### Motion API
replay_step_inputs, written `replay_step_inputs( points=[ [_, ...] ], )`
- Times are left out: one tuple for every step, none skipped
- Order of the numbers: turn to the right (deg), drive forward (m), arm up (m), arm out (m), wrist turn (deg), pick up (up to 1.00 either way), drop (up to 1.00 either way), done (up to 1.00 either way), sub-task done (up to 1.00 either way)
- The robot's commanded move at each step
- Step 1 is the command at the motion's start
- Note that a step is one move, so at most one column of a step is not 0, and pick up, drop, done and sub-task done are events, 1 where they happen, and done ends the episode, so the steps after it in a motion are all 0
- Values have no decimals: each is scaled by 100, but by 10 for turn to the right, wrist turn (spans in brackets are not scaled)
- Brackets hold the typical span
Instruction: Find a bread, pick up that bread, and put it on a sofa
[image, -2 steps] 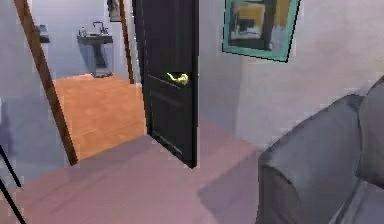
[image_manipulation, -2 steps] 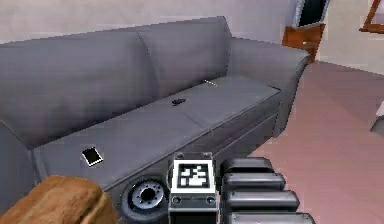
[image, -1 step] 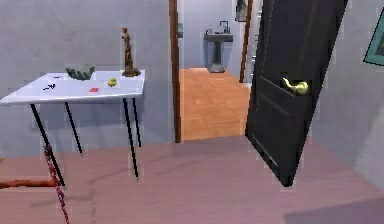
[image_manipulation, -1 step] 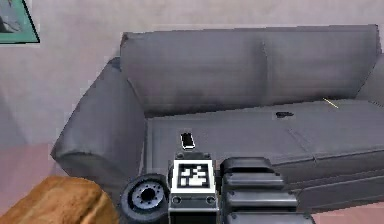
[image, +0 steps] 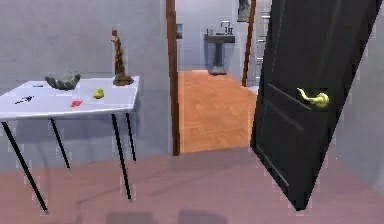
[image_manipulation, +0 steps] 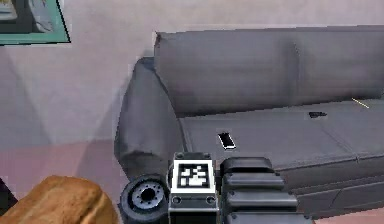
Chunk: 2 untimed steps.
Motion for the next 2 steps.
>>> replay_step_inputs(
  points=[
    [90,0,0,0,0,0,0,0,0],
    [30,0,0,0,0,0,0,0,0]
  ],
)
